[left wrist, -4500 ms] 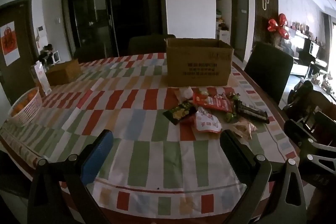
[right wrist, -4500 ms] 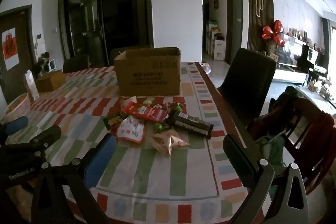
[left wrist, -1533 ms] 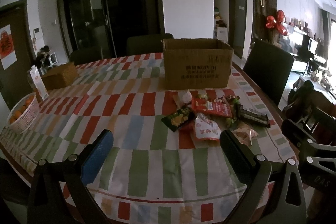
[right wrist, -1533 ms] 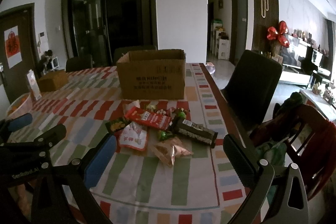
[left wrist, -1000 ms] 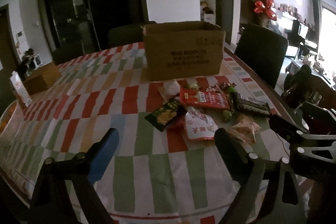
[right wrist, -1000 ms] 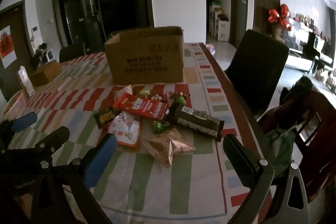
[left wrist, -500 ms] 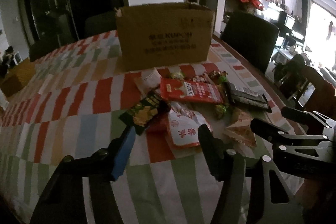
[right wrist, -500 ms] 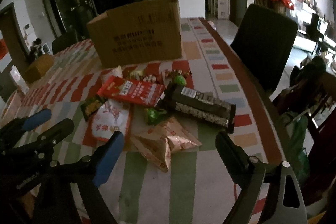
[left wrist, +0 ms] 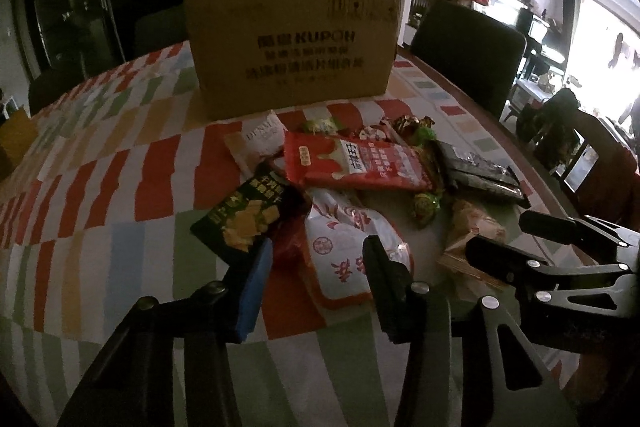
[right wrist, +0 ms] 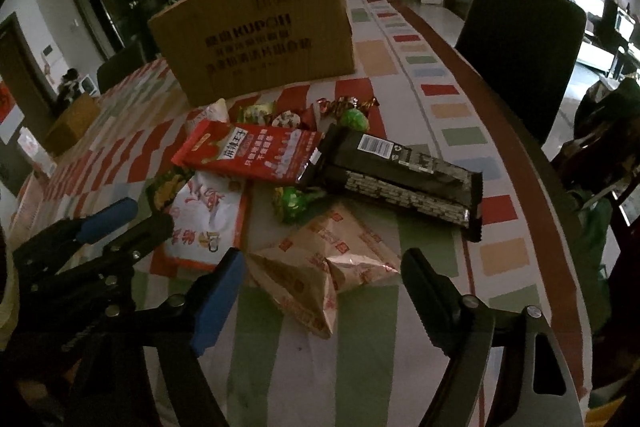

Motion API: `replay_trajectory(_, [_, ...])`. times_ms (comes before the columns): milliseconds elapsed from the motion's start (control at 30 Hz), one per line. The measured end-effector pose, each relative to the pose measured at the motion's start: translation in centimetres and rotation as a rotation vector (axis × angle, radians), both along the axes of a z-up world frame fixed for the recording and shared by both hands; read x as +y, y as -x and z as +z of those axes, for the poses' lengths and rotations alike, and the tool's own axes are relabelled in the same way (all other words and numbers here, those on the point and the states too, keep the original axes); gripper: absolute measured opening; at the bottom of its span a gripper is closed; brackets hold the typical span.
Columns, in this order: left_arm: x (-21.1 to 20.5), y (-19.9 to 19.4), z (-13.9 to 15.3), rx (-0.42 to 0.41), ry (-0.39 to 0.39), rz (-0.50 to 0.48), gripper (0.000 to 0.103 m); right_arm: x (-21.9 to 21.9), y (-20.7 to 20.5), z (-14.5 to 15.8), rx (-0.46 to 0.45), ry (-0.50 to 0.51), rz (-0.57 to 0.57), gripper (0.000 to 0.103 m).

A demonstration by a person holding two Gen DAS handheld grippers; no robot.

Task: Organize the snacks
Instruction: 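Move both tools forward and down toward the snack pile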

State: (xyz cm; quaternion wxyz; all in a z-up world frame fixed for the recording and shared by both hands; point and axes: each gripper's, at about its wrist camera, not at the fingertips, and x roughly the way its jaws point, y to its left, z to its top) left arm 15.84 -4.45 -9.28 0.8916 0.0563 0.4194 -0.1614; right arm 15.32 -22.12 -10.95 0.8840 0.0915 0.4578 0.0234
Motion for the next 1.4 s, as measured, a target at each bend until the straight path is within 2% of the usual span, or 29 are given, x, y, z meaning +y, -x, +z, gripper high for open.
replay_trajectory(300, [0.4,-0.5,-1.3,0.073,0.048,0.013,0.041,0.3,-0.7,-0.6,0.016,-0.011,0.013,0.079])
replay_trajectory(700, [0.6,-1.6,-2.0,0.154,0.160,0.029,0.037,0.2,-1.8,-1.5,0.029,-0.010,0.012,0.079])
replay_trajectory(933, [0.8,-1.6,-2.0,0.195,0.202,0.031,0.027,0.3,-2.3,-1.8,0.024,-0.001,0.023,0.079])
replay_trajectory(1133, [0.6,-1.7,-2.1,0.240,0.245,0.023,0.023,0.2,-2.6,-2.3,0.032,-0.006,0.030,0.079])
replay_trajectory(1400, [0.3,-1.1,-2.8,0.346,0.308,0.026,0.018,-0.1,-2.6,-2.4,0.029,0.005,0.036,0.067])
